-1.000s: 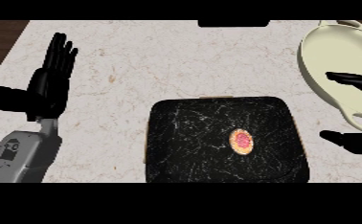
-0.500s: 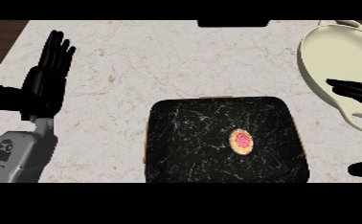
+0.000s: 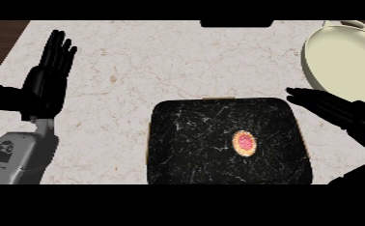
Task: Pick the cupcake from the tray and place it in the pot
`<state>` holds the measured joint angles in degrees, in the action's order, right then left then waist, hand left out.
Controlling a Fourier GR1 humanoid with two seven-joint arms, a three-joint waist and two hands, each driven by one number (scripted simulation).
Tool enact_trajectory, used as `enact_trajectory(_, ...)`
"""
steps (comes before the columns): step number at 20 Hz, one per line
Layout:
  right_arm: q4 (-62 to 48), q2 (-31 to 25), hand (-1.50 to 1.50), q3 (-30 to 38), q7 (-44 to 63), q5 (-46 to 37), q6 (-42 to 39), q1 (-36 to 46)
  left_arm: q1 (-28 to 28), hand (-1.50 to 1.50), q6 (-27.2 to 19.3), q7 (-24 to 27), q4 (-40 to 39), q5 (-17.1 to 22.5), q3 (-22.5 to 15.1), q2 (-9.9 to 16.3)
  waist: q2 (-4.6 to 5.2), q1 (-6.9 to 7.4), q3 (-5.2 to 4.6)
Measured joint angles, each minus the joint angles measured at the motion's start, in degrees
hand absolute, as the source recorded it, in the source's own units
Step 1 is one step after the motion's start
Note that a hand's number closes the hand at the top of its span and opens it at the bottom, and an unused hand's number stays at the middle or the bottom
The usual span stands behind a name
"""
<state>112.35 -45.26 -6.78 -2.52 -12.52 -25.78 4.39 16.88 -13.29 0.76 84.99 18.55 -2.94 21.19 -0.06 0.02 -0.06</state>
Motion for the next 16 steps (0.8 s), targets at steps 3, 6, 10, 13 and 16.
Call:
enact_trajectory(3,0.3,2.6,-1.50,-2.4,5.3,-1.8,-1.5,1.5,0.7,0.00,-0.1,-0.7,-0.1,-0.7,0.4,-0.7,0.03,0.08,0.01)
enact_trajectory(6,-0.5,5.2,-1.50,-4.7,7.8,-4.2,-2.8,1.8,-0.9,0.00,-0.2,-2.0,2.5,-1.3,0.6,-0.9,0.03,0.18,0.04)
enact_trajectory(10,-0.8,9.0,-1.50,-7.0,9.5,-7.7,-4.3,1.7,-2.1,0.00,1.3,-1.0,2.5,-2.2,1.7,-1.6,0.04,0.10,0.04)
enact_trajectory(13,-2.9,11.8,-1.50,-8.5,7.7,-11.8,-3.9,1.7,-0.9,0.00,0.6,-2.7,3.2,-3.5,1.8,-2.9,0.05,0.05,0.06)
enact_trajectory(16,-2.5,13.7,-1.50,-8.5,5.7,-14.3,-3.6,0.5,-0.2,0.00,1.5,-2.4,1.9,-4.1,2.8,-3.6,0.05,-0.07,0.06)
